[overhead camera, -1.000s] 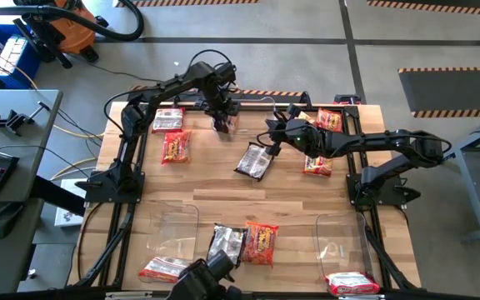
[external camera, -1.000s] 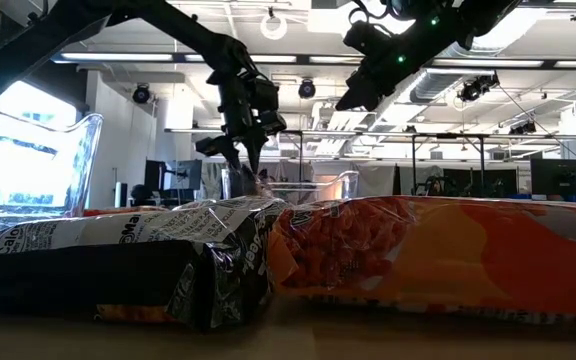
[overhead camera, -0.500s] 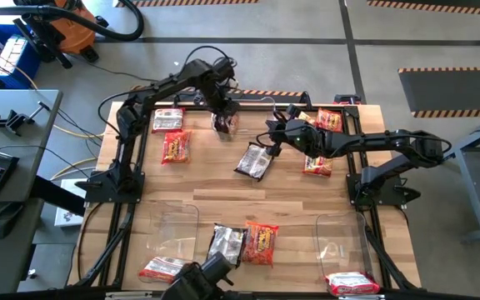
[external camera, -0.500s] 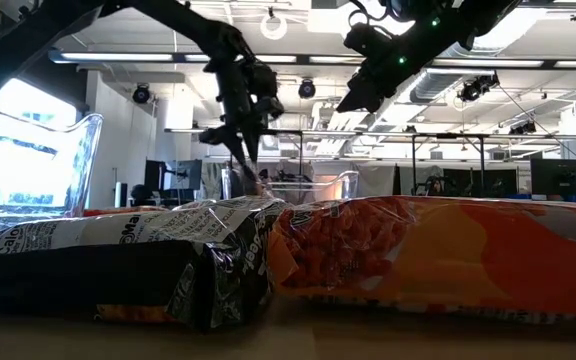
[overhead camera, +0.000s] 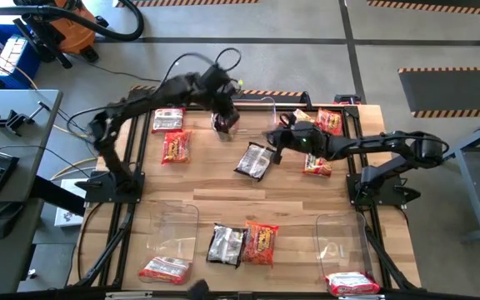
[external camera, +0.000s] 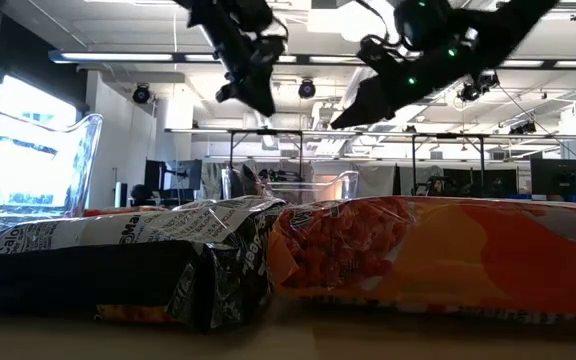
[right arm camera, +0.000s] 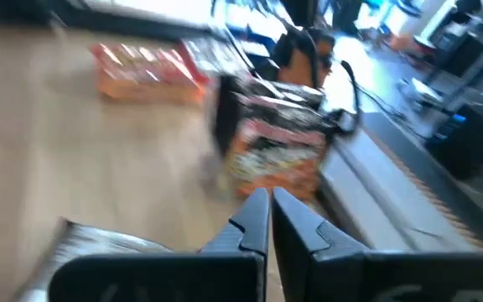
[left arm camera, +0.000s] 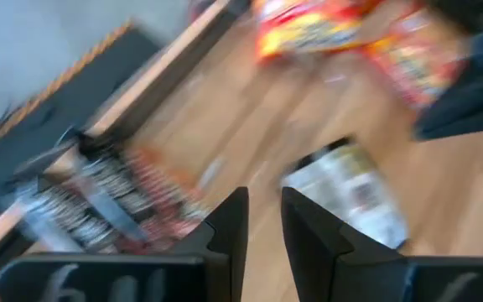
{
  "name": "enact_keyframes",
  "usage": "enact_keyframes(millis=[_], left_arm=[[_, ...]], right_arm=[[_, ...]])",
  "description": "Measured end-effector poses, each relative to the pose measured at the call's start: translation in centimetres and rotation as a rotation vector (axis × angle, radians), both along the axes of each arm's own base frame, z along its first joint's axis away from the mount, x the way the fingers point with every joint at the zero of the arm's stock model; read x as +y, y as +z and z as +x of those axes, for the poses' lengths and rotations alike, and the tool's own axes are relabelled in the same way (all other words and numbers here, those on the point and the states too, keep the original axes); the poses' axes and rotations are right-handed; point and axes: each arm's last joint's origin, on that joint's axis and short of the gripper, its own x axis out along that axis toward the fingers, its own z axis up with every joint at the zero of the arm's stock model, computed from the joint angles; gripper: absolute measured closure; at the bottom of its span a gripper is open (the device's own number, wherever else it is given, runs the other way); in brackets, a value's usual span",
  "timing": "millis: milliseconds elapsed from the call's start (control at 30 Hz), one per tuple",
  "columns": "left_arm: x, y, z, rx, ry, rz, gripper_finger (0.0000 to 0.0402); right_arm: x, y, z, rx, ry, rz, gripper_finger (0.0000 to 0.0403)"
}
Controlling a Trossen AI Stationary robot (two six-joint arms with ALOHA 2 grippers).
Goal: Sort Maruchan noodles
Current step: Put the top right red noodle pack into the bottom right transparent bin
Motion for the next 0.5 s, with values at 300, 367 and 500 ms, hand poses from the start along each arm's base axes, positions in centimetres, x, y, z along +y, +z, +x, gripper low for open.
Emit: enact_keyframes(millis=[300,367,500], left_arm=[[-7.7,-4.2,-3.2,-0.472,-0.184,0.167,0.0365],[-9.1,-5.2,-3.9,-0.586,-0.211,0.213,0.0371],[-10.9,-6.9,-5.6,-0.776,-0.228,0.308,0.0382]], right_arm=[[1.0,-2.7,-2.9,-0.174,-0.003,0.106,0.0403],[1.1,-2.5,-3.4,-0.150,-0.025,0.135,0.0403],[1.1,-1.1,-4.5,-0.003,-0.140,0.191,0.0399]])
